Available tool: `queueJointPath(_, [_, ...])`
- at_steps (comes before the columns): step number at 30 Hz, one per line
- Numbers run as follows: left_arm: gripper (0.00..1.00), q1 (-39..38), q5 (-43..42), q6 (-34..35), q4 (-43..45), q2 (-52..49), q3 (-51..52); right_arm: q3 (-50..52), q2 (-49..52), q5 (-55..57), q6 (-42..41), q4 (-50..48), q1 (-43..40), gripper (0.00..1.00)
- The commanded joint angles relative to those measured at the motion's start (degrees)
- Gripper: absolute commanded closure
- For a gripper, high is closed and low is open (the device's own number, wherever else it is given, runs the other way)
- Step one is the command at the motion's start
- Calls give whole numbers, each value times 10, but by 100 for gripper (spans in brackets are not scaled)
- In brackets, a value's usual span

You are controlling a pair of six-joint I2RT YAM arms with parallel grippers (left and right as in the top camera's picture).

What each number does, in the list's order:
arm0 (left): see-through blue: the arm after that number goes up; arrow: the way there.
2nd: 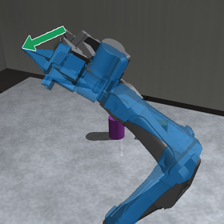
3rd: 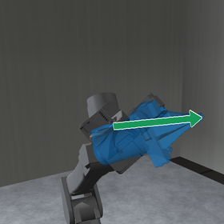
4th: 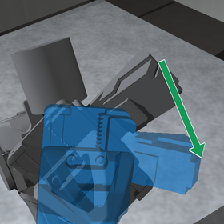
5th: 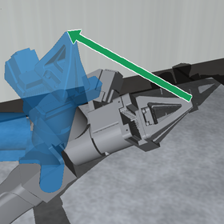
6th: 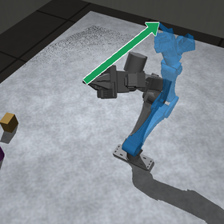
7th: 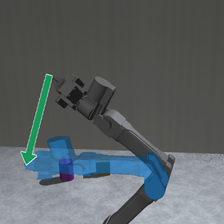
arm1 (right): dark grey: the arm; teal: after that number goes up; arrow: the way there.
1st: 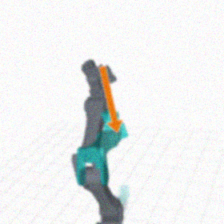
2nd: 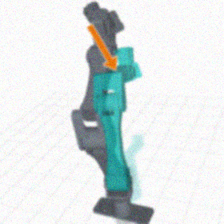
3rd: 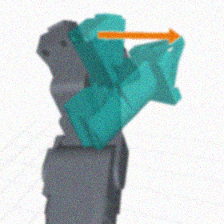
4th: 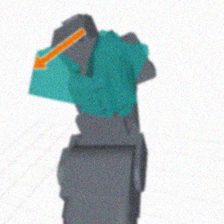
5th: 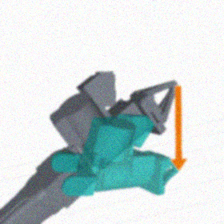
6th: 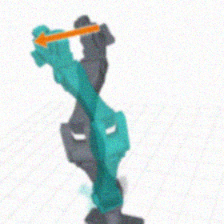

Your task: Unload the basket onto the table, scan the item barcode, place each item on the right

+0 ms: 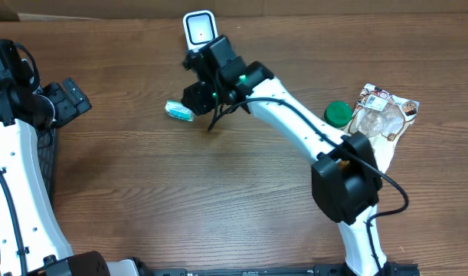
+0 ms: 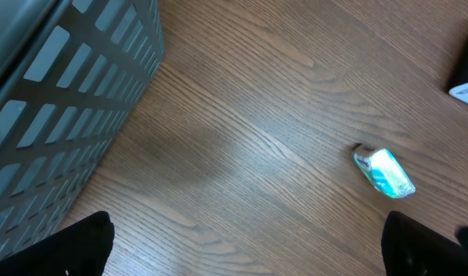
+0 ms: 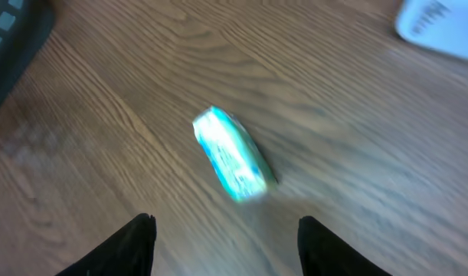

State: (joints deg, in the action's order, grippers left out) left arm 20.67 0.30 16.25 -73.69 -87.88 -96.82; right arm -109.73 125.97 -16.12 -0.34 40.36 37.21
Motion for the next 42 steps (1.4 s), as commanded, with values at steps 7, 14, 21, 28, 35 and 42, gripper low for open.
queueJointPath(7, [0,-1,5,-10,2,0,-4,-11,62,9,19,-63,9,46])
queueJointPath(14, [1,-1,5,-10,2,0,-4,-9,93,9,2,-97,9,46])
queueJointPath(21, [1,-1,5,-10,2,0,-4,-9,119,4,-9,-99,10,50])
queueJointPath(28, [1,-1,5,-10,2,0,-4,-9,120,-19,-26,-98,10,76])
queueJointPath(35, [0,-1,5,-10,2,0,-4,-10,108,-17,-26,-74,5,96])
queueJointPath(42, [0,0,5,-10,2,0,-4,-10,24,89,-26,18,-4,96])
